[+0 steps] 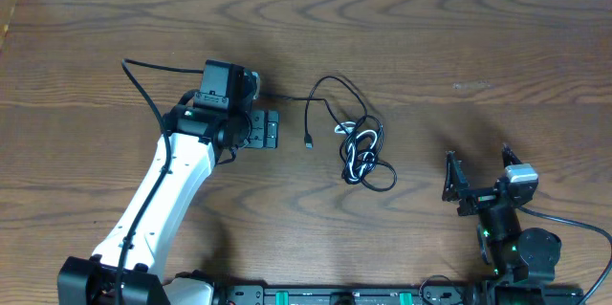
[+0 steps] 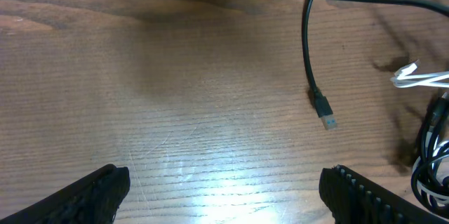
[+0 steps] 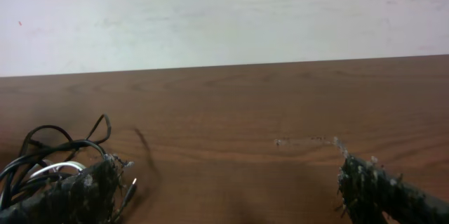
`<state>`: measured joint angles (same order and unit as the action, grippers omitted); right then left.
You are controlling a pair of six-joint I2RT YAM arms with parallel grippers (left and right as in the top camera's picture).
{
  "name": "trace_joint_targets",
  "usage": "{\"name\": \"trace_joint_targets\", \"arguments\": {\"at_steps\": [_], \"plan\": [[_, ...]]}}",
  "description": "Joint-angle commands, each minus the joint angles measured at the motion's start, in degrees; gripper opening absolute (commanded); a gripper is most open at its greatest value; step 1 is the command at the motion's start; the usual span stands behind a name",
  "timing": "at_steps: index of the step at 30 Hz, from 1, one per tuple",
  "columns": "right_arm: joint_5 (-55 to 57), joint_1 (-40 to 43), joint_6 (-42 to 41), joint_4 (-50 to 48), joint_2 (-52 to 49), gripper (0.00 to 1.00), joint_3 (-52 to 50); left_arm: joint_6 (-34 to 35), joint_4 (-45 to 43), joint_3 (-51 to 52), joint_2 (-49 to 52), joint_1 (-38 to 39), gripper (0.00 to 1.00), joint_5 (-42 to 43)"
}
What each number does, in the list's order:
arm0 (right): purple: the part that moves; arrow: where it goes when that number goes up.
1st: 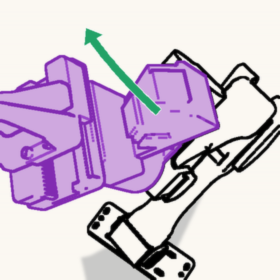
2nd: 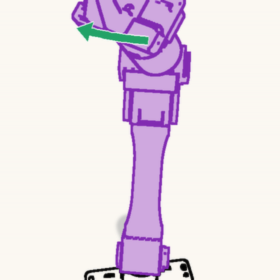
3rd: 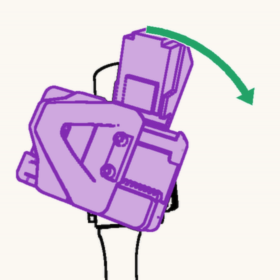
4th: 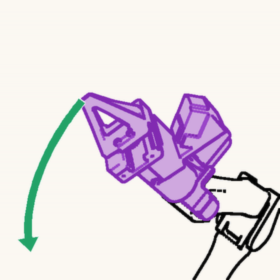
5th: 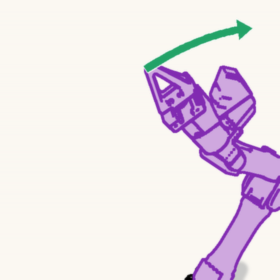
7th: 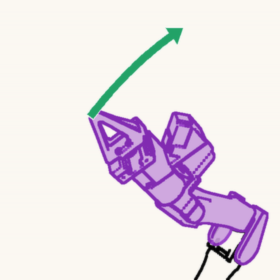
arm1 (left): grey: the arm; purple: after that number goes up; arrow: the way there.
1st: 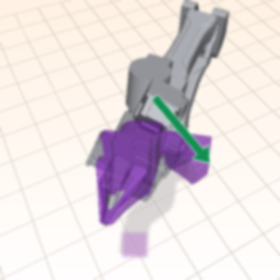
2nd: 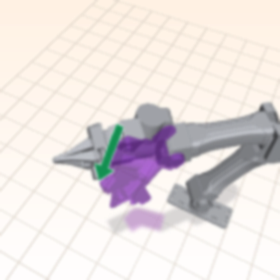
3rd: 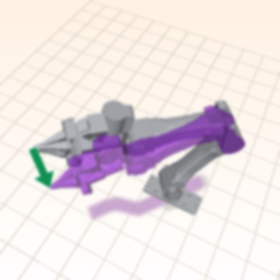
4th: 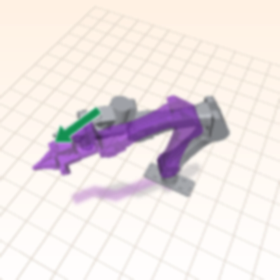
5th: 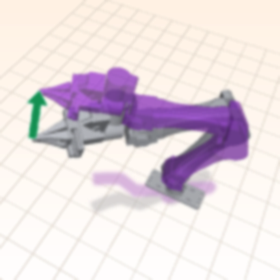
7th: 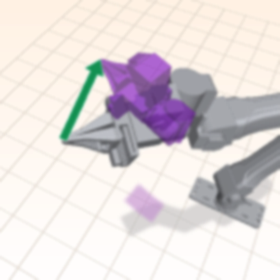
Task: Untangle cables
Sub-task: 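Raise the left gripper and move it forward toward the cable bundle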
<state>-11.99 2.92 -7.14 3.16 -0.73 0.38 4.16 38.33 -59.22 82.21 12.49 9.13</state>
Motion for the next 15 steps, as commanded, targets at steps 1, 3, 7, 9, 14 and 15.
{"name": "trace_joint_targets", "arguments": {"at_steps": [1, 3, 7, 9, 14, 15], "plan": [[0.48, -0.35, 0.55, 0.28, 0.07, 0.99, -0.04, -0.74, -0.28, -1.11, 0.24, 0.2, 0.92, 0.79], [0.46, -0.35, 0.55, 0.28, 0.07, 0.99, -0.04, -1.31, -0.17, -1.11, 0.24, 0.33, 0.92, 0.81], [0.46, -0.35, 0.55, 0.28, 0.07, 0.99, -0.04, -1.6, -0.33, -1.14, 0.24, 1.29, 0.92, 0.76], [0.46, -0.35, 0.55, 0.28, 0.07, 0.99, -0.04, -1.6, -0.52, -1.14, 0.26, 2.14, 0.92, 0.74], [0.46, -0.35, 0.55, 0.28, 0.07, 0.99, -0.04, -1.57, -1.27, -1.49, 0.55, 3.96, 0.92, 0.74], [0.46, -0.35, 0.55, 0.28, 0.07, 1.0, -0.04, -1.57, -1.2, -1.9, 0.83, 4.2, 0.92, 0.76]]}}
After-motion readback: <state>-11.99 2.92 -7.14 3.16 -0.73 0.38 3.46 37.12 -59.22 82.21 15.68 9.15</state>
